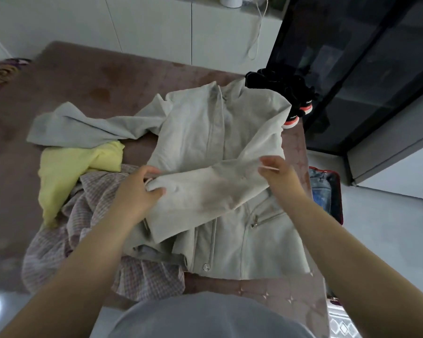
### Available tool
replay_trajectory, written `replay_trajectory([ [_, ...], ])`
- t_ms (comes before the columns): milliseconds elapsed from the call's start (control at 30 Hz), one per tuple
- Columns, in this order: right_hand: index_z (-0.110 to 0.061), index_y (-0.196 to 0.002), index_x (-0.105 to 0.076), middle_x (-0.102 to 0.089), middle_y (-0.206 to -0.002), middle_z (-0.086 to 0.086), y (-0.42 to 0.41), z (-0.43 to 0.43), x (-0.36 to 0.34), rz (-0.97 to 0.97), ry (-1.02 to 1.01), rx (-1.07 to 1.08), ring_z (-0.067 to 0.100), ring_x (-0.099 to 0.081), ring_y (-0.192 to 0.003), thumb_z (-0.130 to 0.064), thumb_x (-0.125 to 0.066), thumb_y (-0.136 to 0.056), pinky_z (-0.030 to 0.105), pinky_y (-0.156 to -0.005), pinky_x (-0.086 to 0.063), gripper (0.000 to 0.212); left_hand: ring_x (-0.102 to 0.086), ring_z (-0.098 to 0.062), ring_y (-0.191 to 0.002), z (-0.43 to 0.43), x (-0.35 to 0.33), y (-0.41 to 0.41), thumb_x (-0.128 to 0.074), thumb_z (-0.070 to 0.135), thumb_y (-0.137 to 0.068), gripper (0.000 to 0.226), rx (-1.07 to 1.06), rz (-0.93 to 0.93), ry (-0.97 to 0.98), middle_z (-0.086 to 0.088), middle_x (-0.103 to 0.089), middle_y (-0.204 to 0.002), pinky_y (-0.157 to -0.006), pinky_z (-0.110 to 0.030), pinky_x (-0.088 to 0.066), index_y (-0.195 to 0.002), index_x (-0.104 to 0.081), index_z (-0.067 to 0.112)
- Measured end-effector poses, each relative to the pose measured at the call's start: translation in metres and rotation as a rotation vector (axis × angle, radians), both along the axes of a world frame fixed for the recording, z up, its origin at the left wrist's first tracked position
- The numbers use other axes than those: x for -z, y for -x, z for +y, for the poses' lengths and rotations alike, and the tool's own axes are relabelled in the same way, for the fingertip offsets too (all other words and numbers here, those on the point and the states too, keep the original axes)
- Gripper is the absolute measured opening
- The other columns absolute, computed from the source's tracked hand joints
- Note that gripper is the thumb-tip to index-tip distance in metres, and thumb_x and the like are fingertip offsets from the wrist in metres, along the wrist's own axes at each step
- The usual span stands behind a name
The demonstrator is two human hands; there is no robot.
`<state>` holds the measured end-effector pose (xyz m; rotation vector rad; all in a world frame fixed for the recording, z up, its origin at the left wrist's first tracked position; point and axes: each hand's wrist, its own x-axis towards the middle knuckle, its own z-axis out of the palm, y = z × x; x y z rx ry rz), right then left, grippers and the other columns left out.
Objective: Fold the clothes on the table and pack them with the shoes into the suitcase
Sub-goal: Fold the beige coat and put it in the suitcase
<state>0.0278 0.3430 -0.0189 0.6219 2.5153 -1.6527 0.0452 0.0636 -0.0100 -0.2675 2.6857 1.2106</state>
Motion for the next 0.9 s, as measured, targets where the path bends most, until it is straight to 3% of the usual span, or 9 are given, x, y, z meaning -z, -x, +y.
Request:
replay_trajectory([
  [100,-0.013,-0.128,-0.045,-0.05,-0.129,0.009,0.038,0.038,0.012,-0.006,-0.274,0.108,0.023,-0.049,-0.112,-0.022,-0.066,-0.082,0.031,-0.085,-0.04,0.051,-0.051,-0.013,-0.094,-0.007,0.003,0.006,-0.066,0.009,-0.081,0.033,-0.041,0.053,-0.035,0.005,-0.055,-0.1,-0.075,-0.023,-0.036,-0.112,-0.057,0.015],
  [233,-0.011,-0.142,-0.022,-0.039,-0.141,0.012,0.075,0.044,0.025,-0.221,-0.26,0.054,0.032,-0.041,-0.127,-0.038,-0.074,-0.075,0.042,-0.1,-0.04,0.089,-0.052,-0.011,-0.093,-0.009,0.01,0.014,-0.067,0.007,-0.08,0.034,-0.047,0.084,-0.065,0.004,-0.057,-0.1,-0.067,-0.01,-0.036,-0.112,-0.059,0.019],
  [333,-0.005,-0.13,-0.037,-0.053,-0.125,0.012,0.086,0.036,0.033,-0.221,-0.284,0.016,0.033,-0.05,-0.117,-0.037,-0.067,-0.082,0.037,-0.087,-0.042,0.065,-0.053,-0.01,-0.094,-0.012,0.011,0.021,-0.067,0.006,-0.08,0.036,-0.024,0.096,-0.077,0.003,-0.059,-0.102,-0.069,-0.01,-0.036,-0.109,-0.058,0.024],
  [400,-0.004,-0.096,-0.054,-0.059,-0.086,0.007,0.085,0.037,0.034,-0.173,-0.327,0.002,0.032,-0.056,-0.096,-0.035,-0.06,-0.088,0.031,-0.067,-0.043,0.032,-0.054,-0.01,-0.094,-0.015,0.011,0.027,-0.067,0.006,-0.08,0.037,0.0,0.116,-0.075,0.005,-0.059,-0.101,-0.071,-0.011,-0.038,-0.106,-0.055,0.028],
  [467,-0.007,-0.086,-0.053,-0.052,-0.07,0.003,0.082,0.046,0.023,-0.117,-0.289,0.058,0.026,-0.052,-0.082,-0.037,-0.058,-0.088,0.029,-0.058,-0.038,0.031,-0.055,-0.003,-0.089,-0.017,0.007,0.033,-0.067,0.004,-0.08,0.037,-0.003,0.14,-0.089,0.015,-0.058,-0.096,-0.07,-0.009,-0.037,-0.104,-0.054,0.029],
  [567,-0.013,-0.097,-0.057,-0.054,-0.078,0.005,0.07,0.076,-0.002,0.011,-0.182,0.273,0.022,-0.05,-0.078,-0.048,-0.06,-0.082,0.031,-0.067,-0.039,0.039,-0.054,0.005,-0.089,-0.02,-0.004,0.047,-0.068,0.003,-0.079,0.041,-0.039,0.16,-0.209,0.022,-0.057,-0.097,-0.072,-0.011,-0.04,-0.097,-0.055,0.038],
  [667,-0.005,-0.08,-0.056,-0.053,-0.078,0.004,0.048,0.116,-0.023,0.033,-0.141,0.402,0.02,-0.049,-0.07,-0.044,-0.061,-0.085,0.028,-0.064,-0.039,0.039,-0.06,-0.009,-0.094,-0.01,-0.012,0.074,-0.072,0.005,-0.076,0.045,0.026,0.144,-0.364,0.011,-0.063,-0.101,-0.083,-0.027,-0.048,-0.095,-0.055,0.042],
  [767,-0.013,-0.064,-0.053,-0.047,-0.068,0.003,0.034,0.145,-0.022,0.007,-0.2,0.493,0.021,-0.044,-0.068,-0.041,-0.061,-0.083,0.03,-0.063,-0.037,0.035,-0.06,-0.016,-0.099,0.025,-0.006,0.117,-0.072,0.009,-0.077,0.038,0.15,0.166,-0.304,-0.001,-0.064,-0.107,-0.09,-0.03,-0.046,-0.098,-0.056,0.035],
  [900,0.001,-0.107,-0.058,-0.058,-0.106,0.023,0.027,0.145,0.01,-0.052,-0.485,0.447,0.032,-0.053,-0.094,-0.029,-0.048,-0.087,0.034,-0.075,-0.038,0.038,-0.056,-0.025,-0.107,0.072,0.013,0.175,-0.064,0.005,-0.082,0.044,0.079,0.289,-0.153,-0.011,-0.057,-0.12,-0.093,-0.029,-0.042,-0.123,-0.05,0.013],
])
